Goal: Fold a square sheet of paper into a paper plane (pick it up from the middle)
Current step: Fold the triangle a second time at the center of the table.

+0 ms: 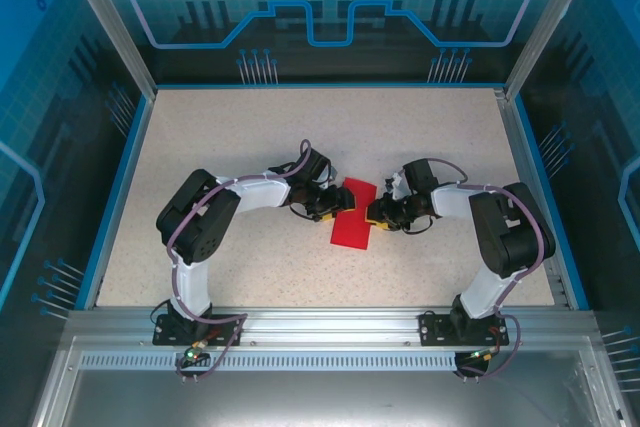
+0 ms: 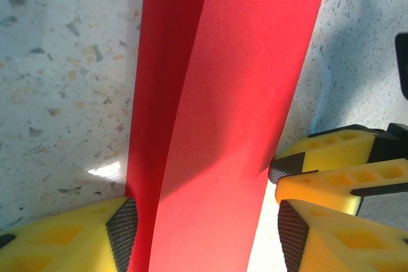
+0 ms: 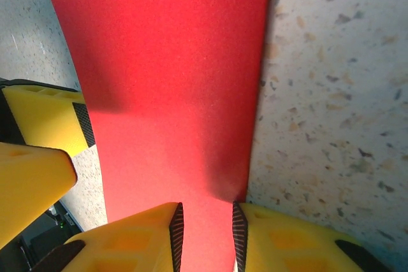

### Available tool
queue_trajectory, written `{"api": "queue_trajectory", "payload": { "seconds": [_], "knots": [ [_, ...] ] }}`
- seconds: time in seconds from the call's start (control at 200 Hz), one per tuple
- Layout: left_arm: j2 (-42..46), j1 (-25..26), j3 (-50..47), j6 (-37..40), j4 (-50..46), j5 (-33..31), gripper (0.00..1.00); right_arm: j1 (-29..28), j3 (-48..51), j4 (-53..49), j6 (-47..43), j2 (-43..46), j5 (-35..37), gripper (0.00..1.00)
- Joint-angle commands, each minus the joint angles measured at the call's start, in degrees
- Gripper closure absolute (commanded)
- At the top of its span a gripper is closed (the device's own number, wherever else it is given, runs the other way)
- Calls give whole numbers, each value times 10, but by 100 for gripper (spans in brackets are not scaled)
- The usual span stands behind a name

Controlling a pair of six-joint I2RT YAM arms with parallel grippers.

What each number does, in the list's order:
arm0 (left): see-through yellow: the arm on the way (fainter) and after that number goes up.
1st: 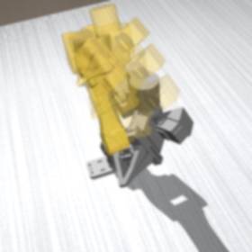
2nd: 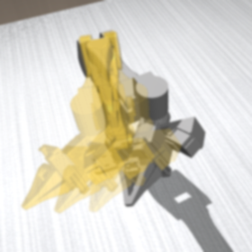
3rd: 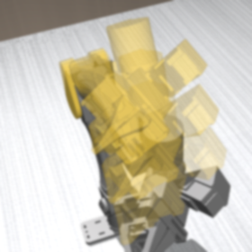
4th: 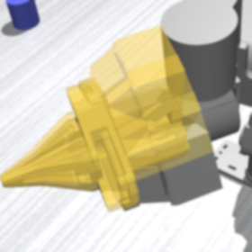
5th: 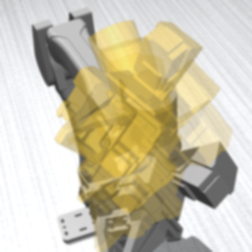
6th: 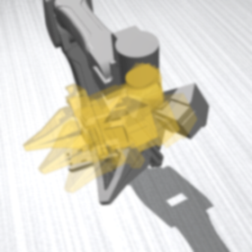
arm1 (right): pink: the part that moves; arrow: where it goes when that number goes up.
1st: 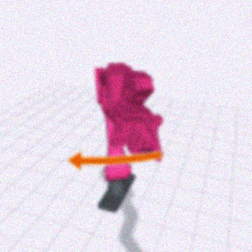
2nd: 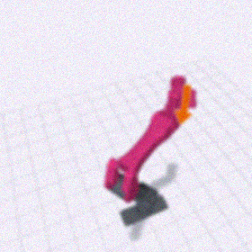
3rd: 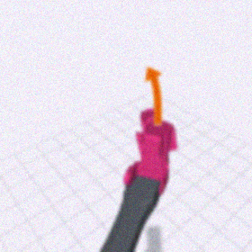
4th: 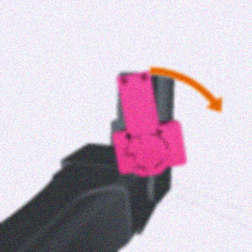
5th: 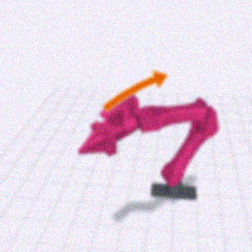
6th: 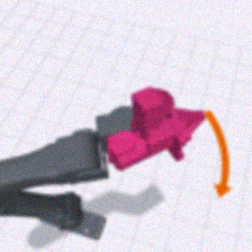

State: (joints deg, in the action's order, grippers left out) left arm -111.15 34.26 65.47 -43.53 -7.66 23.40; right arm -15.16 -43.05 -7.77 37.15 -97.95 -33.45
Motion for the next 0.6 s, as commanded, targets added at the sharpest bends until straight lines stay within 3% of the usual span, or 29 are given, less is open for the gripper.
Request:
{"api": "queue_trajectory", "payload": {
  "seconds": [0.0, 0.32, 0.595],
  "knots": [
    [5, 0, 0, 0, 7, 17, 42, 11, 11, -7, 5, 0, 5, 70],
    [4, 0, -5, -16, 40, 40, 53, 11, 9, -8, 2, 1, 2, 70],
    [5, -6, -11, -40, 71, 56, 71, 12, 14, -24, -13, 62, 19, 66]
  ]
}}
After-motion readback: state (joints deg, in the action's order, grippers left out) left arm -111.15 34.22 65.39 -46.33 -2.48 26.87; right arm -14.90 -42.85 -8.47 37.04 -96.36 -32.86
